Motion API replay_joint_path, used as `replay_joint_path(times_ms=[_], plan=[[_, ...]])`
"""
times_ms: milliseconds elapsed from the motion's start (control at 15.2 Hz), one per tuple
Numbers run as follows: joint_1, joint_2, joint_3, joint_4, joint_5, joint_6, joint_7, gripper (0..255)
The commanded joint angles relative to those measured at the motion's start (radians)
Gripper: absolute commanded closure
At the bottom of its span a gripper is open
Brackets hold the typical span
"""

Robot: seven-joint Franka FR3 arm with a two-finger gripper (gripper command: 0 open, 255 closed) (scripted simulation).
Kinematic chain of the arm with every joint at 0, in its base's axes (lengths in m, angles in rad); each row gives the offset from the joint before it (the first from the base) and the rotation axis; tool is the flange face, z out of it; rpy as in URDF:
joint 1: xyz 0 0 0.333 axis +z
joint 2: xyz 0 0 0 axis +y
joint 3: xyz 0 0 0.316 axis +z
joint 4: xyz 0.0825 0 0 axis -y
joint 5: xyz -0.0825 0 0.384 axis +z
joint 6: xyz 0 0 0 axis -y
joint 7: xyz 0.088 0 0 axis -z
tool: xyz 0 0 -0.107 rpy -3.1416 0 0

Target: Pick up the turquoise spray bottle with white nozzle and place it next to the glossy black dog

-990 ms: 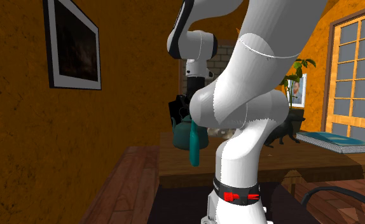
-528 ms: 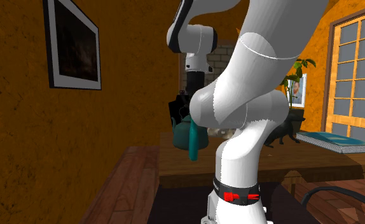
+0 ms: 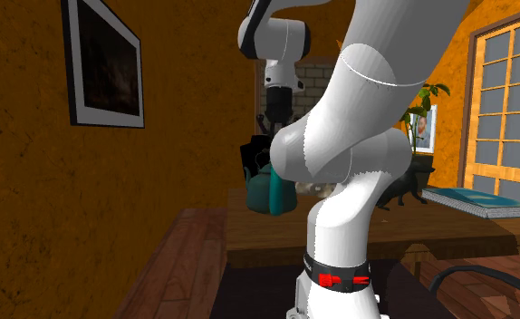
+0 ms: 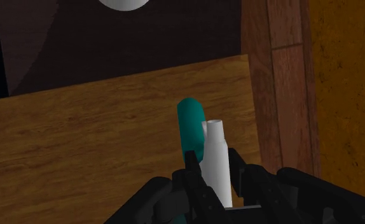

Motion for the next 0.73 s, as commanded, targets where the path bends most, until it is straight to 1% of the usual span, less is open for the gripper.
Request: replay_joint_path(times_ms=[0, 660], plan=[[-0.002, 0.002, -0.004, 0.029, -0.004, -0.028, 0.001, 255], [-0.008, 0.018, -0.018, 0.172, -0.018, -0.155, 0.009, 255]])
